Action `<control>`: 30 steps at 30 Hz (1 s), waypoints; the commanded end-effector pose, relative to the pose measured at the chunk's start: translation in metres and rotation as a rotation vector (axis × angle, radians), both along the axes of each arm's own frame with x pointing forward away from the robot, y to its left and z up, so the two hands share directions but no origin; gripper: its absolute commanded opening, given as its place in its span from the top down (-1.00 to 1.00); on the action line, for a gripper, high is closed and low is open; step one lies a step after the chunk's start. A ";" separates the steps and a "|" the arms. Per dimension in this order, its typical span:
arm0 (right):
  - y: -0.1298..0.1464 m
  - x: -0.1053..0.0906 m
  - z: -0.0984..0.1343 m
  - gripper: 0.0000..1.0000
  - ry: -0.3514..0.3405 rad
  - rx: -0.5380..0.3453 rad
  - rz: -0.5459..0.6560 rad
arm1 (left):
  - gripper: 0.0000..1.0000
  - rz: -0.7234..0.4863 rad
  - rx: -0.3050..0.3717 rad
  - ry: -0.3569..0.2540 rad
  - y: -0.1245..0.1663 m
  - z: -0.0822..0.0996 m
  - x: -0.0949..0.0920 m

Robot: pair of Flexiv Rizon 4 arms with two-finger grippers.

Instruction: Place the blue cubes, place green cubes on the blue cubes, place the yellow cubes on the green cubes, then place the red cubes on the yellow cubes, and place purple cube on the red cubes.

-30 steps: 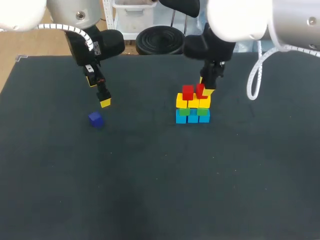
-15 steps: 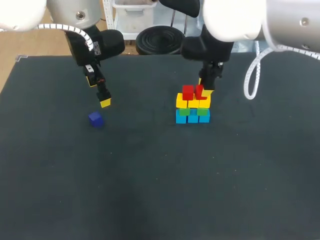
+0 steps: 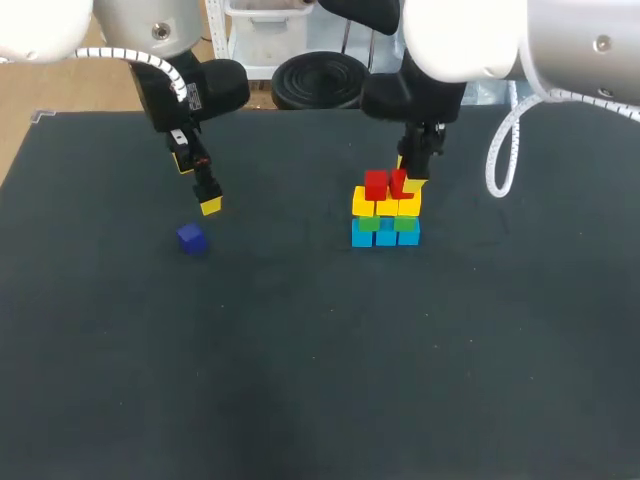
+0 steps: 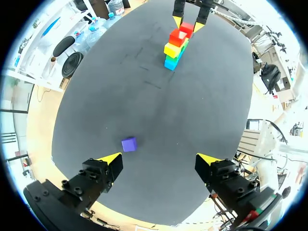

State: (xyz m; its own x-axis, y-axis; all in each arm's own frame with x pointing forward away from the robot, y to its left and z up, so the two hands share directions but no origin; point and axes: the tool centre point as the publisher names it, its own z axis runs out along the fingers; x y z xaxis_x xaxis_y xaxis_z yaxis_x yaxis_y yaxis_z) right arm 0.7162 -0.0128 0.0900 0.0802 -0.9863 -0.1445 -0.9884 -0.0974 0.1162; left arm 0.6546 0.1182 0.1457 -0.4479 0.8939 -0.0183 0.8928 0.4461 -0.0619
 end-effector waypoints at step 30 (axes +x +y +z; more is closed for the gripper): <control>0.000 0.004 -0.001 0.03 0.003 0.017 0.011 | -1.00 0.000 0.003 0.003 -0.001 0.000 0.002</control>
State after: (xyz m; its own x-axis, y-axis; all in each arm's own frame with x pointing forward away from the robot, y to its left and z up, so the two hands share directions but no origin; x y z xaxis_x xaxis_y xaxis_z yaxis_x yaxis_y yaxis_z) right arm 0.7197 -0.0118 0.0894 0.0907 -0.9831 -0.1592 -0.9872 -0.1098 0.1154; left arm 0.6546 0.1182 0.1457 -0.4479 0.8939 -0.0183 0.8928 0.4461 -0.0619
